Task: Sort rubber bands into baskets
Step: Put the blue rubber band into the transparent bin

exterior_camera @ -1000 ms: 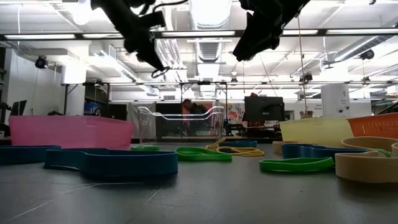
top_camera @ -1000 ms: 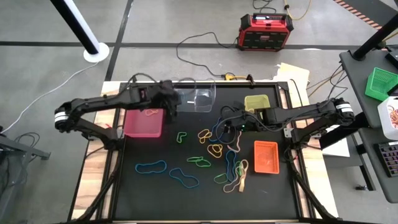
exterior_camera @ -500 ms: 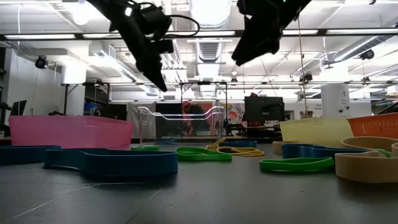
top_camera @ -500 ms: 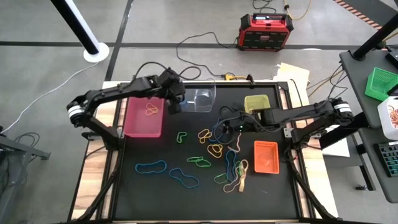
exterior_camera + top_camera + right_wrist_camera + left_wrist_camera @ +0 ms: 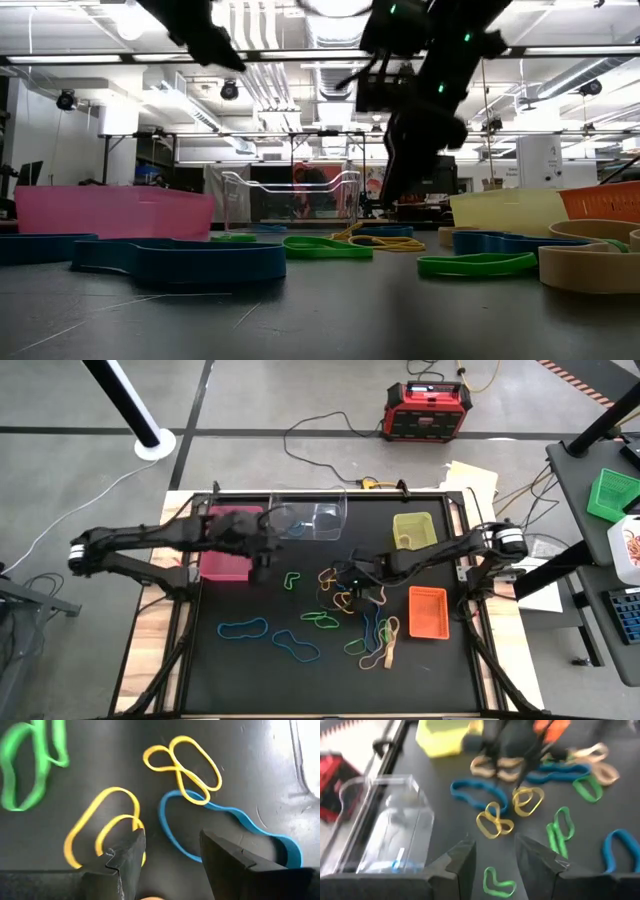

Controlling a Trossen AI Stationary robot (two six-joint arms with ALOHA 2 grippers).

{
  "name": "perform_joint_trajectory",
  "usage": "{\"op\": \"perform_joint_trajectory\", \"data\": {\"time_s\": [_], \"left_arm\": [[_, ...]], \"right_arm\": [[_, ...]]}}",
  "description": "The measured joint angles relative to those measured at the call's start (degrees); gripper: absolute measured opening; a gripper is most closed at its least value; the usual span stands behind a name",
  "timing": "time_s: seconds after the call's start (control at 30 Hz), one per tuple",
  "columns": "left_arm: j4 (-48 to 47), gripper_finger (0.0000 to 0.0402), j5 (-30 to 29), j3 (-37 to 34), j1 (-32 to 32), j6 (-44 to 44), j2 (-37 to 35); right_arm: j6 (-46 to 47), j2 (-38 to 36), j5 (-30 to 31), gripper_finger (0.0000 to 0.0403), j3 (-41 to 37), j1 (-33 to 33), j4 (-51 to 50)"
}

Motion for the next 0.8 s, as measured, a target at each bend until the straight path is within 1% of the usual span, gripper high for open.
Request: {"op": "perform_joint_trajectory", "data": {"time_s": [0.2,0.3,0.43,0.5,0.57,0.6,0.73,0.77,0.8], "left_arm": [[4.69,0.0119,-1.15,-3.5,-7.7,-2.38,-6.09],[5.76,0.0119,-4.33,-4.82,-10.27,-3.3,-7.98],[5.65,0.0119,-9.24,-5.71,-12.76,-4.61,-8.96],[5.84,0.0119,-10.43,-6.12,-13.59,-4.69,-9.11],[5.95,0.0119,-11.01,-6.65,-14.09,-4.83,-9.03],[6.06,0.0119,-11.1,-6.92,-14.17,-4.89,-8.91],[6.16,0.0119,-11.23,-8.54,-14.26,-6.3,-8.67],[6.18,0.0119,-11.27,-9.04,-14.26,-6.76,-8.62],[6.15,0.0119,-11.27,-9.61,-14.26,-7.28,-8.62]], "right_arm": [[-0.33,3.96,-0.79,0.0183,0.02,-2.05,0.2],[-1.02,4.78,-2.1,0.0183,0.02,-2.54,0.36],[-1.48,5.29,-1.96,0.0182,0.04,-2.53,0.54],[-1.5,5.52,-1.98,0.0174,0.07,-2.54,1.13],[-1.94,6.12,-1.99,0.0151,0.07,-2.64,1.55],[-1.97,6.42,-2.0,0.0133,0.07,-2.78,1.66],[-3.07,6.93,-2.8,0.0038,0.11,-2.88,1.71],[-3.42,6.54,-3.01,0.0024,0.11,-2.88,1.66],[-3.41,5.77,-3.01,0.0019,0.11,-2.88,1.36]]}}
